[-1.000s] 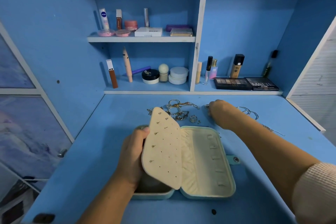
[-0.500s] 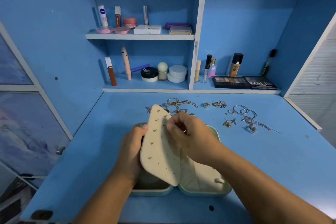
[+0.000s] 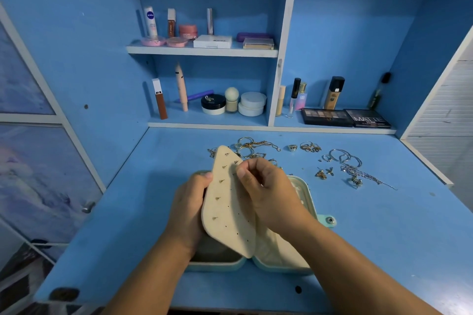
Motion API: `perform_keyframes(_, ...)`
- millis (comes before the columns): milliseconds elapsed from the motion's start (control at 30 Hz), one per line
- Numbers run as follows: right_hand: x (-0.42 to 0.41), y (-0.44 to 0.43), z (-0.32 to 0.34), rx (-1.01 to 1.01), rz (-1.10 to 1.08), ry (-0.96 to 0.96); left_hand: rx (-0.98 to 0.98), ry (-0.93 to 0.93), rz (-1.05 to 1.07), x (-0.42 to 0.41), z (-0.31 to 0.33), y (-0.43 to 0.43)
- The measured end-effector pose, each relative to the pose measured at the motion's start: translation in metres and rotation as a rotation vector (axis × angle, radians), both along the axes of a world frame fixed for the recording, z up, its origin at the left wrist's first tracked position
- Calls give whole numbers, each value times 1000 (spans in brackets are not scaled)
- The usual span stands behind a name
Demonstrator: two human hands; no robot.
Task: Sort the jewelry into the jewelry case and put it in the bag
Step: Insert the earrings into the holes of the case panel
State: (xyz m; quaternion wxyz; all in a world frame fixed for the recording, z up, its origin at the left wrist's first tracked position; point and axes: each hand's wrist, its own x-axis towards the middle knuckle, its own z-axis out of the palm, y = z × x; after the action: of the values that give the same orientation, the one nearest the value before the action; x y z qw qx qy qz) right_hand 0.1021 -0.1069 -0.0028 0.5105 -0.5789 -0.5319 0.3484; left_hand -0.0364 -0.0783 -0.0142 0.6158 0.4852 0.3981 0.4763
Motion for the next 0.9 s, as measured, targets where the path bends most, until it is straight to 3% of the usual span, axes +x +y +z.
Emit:
perform_keyframes(533,-6,0,-5,17,-19,30,-11,20,-31,-3,-5,6)
perform_keyframes(900,-4,-3,-6,61,1,-146,-24,19,-45,-4,-7,5)
